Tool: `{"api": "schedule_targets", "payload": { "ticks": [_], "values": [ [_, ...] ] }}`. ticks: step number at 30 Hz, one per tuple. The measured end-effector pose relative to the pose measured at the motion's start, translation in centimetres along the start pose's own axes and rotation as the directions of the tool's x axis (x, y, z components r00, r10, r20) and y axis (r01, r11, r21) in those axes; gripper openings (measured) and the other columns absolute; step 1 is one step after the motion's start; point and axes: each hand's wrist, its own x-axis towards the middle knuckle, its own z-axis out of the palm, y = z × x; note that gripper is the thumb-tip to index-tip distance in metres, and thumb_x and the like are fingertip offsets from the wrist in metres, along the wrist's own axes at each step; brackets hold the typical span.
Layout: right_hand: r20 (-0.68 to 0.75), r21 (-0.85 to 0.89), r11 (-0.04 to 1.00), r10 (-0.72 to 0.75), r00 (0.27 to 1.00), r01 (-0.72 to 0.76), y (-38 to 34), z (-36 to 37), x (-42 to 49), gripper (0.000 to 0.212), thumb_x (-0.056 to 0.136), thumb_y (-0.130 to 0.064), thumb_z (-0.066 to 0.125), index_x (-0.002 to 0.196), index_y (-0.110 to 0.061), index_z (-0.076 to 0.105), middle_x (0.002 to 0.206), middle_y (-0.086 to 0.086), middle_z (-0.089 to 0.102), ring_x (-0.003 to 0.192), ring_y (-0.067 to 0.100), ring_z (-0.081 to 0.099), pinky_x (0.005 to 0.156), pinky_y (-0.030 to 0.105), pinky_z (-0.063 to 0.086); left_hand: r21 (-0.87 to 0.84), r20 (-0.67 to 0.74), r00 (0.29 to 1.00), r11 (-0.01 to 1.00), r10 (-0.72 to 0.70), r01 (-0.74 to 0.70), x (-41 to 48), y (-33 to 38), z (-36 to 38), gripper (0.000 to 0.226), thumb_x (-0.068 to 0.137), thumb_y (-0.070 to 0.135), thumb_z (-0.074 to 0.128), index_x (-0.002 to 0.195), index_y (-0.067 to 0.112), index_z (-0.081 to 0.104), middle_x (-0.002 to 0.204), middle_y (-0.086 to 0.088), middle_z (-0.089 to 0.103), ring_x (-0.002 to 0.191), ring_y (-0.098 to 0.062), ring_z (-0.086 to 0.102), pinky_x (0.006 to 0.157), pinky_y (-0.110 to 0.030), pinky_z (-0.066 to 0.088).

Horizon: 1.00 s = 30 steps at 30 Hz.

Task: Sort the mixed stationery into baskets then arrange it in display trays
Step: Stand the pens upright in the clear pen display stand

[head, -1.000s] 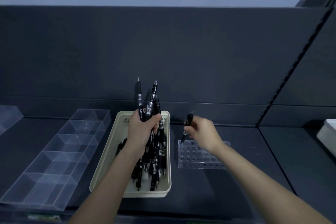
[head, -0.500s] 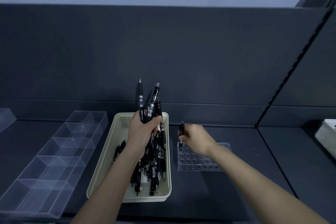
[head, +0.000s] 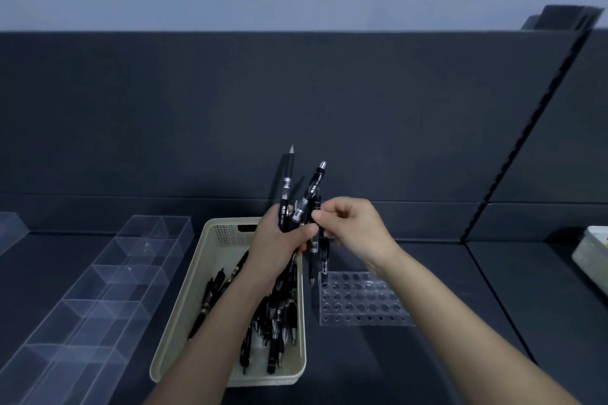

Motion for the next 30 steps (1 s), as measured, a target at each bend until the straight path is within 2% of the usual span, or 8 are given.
{"api": "schedule_targets", "payload": {
  "ticks": [2, 5, 8, 10, 13, 20, 24, 30],
  "values": [
    [-0.041, 0.015, 1.0, -0.018, 0.999, 0.019, 0.0, -0.1, -0.1, 0.025, 0.086, -0.014, 0.067, 0.062, -0.018, 0.06, 0.054, -0.004, 0.049, 0.047, 0.002, 0.045, 0.048, 0.014, 0.039, 0.011, 0.04, 0.999, 1.0, 0.015, -0.015, 0.0, 0.2, 0.3, 0.024, 0.08, 0.007, 0.072, 0.099, 0.013, 0.06, 0.074, -0.003, 0.064, 0.061, -0.013, 0.057, 0.056, -0.026, 0.049],
    [-0.17, -0.033, 0.999, -0.038, 0.985, 0.033, 0.2, -1.2, -0.2, 0.028, 0.087, -0.015, 0.064, 0.06, -0.019, 0.056, 0.054, -0.002, 0.054, 0.047, 0.006, 0.047, 0.049, 0.022, 0.042, 0.044, 0.019, 1.0, 0.999, 0.023, -0.024, 0.1, 0.0, 0.0, 0.019, 0.082, 0.009, 0.071, 0.096, 0.013, 0.058, 0.069, 0.001, 0.06, 0.056, -0.01, 0.054, 0.054, -0.024, 0.047],
    [-0.342, -0.251, 0.966, -0.142, 0.929, 0.056, 0.8, -3.1, 0.2, 0.028, 0.087, -0.018, 0.062, 0.061, -0.018, 0.051, 0.054, -0.002, 0.058, 0.049, 0.013, 0.053, 0.052, 0.023, 0.042, 0.099, -0.004, 1.0, 0.995, 0.002, -0.002, 0.0, -0.7, -0.7, 0.018, 0.083, 0.016, 0.071, 0.093, 0.017, 0.057, 0.063, 0.01, 0.058, 0.054, -0.006, 0.054, 0.052, -0.018, 0.046],
    [-0.372, -0.406, 0.913, -0.21, 0.904, 0.045, 1.6, -4.0, 0.4, 0.026, 0.086, -0.021, 0.061, 0.063, -0.018, 0.049, 0.056, -0.004, 0.058, 0.052, 0.011, 0.052, 0.05, 0.011, 0.036, 0.1, -0.009, 1.0, 0.995, -0.005, 0.005, 0.0, -1.1, -1.0, 0.018, 0.083, 0.015, 0.071, 0.093, 0.017, 0.056, 0.061, 0.012, 0.057, 0.053, -0.006, 0.054, 0.051, -0.017, 0.046],
    [-0.28, -0.516, 0.855, -0.211, 0.937, 0.038, 3.3, -3.8, 0.5, 0.025, 0.087, -0.02, 0.061, 0.065, -0.016, 0.049, 0.057, -0.007, 0.053, 0.054, 0.004, 0.046, 0.052, 0.009, 0.037, 0.122, -0.018, 1.0, 0.993, -0.003, 0.005, 0.0, -1.4, -1.1, 0.017, 0.083, 0.014, 0.071, 0.09, 0.02, 0.056, 0.059, 0.014, 0.057, 0.052, -0.005, 0.053, 0.051, -0.017, 0.046],
    [-0.099, -0.589, 0.807, -0.119, 0.988, 0.038, 5.7, -2.5, -0.1, 0.02, 0.09, -0.021, 0.059, 0.072, -0.011, 0.055, 0.062, 0.0, 0.058, 0.055, 0.013, 0.051, 0.047, 0.016, 0.038, 0.143, -0.019, 1.0, 0.99, -0.01, 0.013, -0.1, -1.7, -1.6, 0.018, 0.082, 0.015, 0.072, 0.088, 0.021, 0.056, 0.057, 0.012, 0.058, 0.05, -0.005, 0.054, 0.05, -0.017, 0.043],
    [0.043, -0.639, 0.763, -0.086, 0.995, 0.093, 6.0, -1.8, -0.9, 0.019, 0.09, -0.019, 0.058, 0.076, -0.006, 0.057, 0.069, 0.008, 0.064, 0.065, 0.025, 0.06, 0.06, 0.034, 0.048, 0.158, -0.018, 1.0, 0.987, -0.017, 0.02, -0.3, -1.8, -1.8, 0.017, 0.082, 0.017, 0.072, 0.089, 0.019, 0.057, 0.058, 0.01, 0.058, 0.052, -0.005, 0.055, 0.051, -0.017, 0.044],
    [0.065, -0.643, 0.758, -0.092, 0.994, 0.112, 6.0, -1.9, -1.5, 0.018, 0.089, -0.019, 0.059, 0.078, -0.004, 0.059, 0.071, 0.007, 0.065, 0.067, 0.025, 0.06, 0.063, 0.035, 0.049, 0.225, -0.018, 1.0, 0.974, 0.008, -0.004, -0.6, -1.7, -1.7, 0.016, 0.082, 0.019, 0.071, 0.089, 0.018, 0.057, 0.06, 0.01, 0.058, 0.052, -0.004, 0.055, 0.051, -0.016, 0.045]
  ]
}}
